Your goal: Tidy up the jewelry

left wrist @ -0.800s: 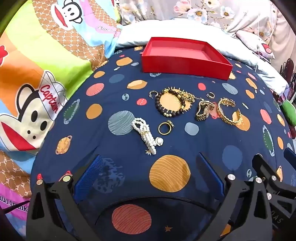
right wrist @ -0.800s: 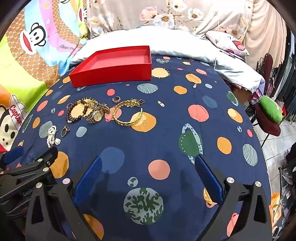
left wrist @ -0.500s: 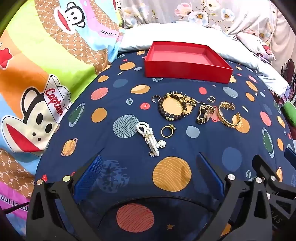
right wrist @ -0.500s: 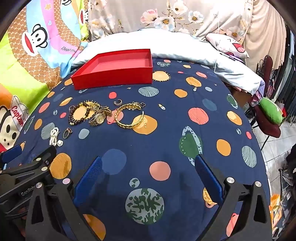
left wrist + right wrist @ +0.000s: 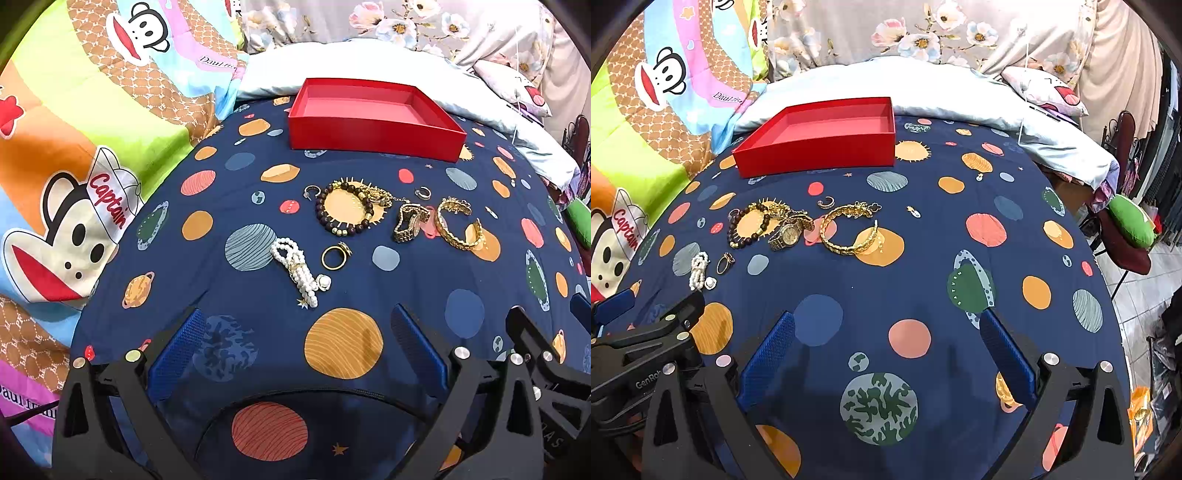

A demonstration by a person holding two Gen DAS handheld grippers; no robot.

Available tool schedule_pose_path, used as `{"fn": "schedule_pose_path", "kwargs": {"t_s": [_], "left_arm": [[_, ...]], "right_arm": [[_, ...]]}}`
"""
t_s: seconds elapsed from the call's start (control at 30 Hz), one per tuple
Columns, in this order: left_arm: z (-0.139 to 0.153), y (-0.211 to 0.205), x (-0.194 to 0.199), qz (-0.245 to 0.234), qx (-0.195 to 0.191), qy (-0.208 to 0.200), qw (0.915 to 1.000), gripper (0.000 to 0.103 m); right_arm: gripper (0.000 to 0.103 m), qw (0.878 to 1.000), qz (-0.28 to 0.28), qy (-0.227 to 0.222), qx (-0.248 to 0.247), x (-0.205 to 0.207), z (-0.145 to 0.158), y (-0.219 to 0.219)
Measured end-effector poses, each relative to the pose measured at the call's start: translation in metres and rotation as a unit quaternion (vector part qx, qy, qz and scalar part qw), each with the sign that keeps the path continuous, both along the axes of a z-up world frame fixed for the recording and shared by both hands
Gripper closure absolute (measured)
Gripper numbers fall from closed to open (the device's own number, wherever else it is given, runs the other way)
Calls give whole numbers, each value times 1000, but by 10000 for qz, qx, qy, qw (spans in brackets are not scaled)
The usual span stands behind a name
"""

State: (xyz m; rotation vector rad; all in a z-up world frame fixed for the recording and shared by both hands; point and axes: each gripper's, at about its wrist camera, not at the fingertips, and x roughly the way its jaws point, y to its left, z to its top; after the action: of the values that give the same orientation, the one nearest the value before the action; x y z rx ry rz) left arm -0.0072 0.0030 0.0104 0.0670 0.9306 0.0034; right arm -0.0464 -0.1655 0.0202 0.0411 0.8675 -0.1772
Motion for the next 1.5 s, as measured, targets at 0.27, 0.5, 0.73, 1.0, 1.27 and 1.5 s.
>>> {"fn": "schedule_pose_path", "kwargs": {"t_s": [0.27, 0.5, 0.73, 1.0, 1.27, 1.5], "left_arm": [[0, -1, 0, 19, 13, -50, 10000, 5], [-2, -1, 0, -2, -5, -14, 10000, 5], [-4, -1, 0, 9, 6, -1, 10000, 5], [-4, -1, -1, 12, 3, 1, 10000, 5], [-7, -1, -1, 12, 4, 2, 10000, 5], [-7, -1, -1, 9, 6, 3, 10000, 5]], "right_arm": [[5, 10000, -25, 4, 3, -1, -2, 0], [5, 10000, -14, 9, 17, -2, -3, 0], [5, 10000, -17, 16, 28, -2, -5, -1], [5, 10000, -13, 24, 33, -2, -5, -1], [5, 10000, -12, 23, 28, -2, -6, -1], [5, 10000, -14, 27, 35, -2, -5, -1]]}}
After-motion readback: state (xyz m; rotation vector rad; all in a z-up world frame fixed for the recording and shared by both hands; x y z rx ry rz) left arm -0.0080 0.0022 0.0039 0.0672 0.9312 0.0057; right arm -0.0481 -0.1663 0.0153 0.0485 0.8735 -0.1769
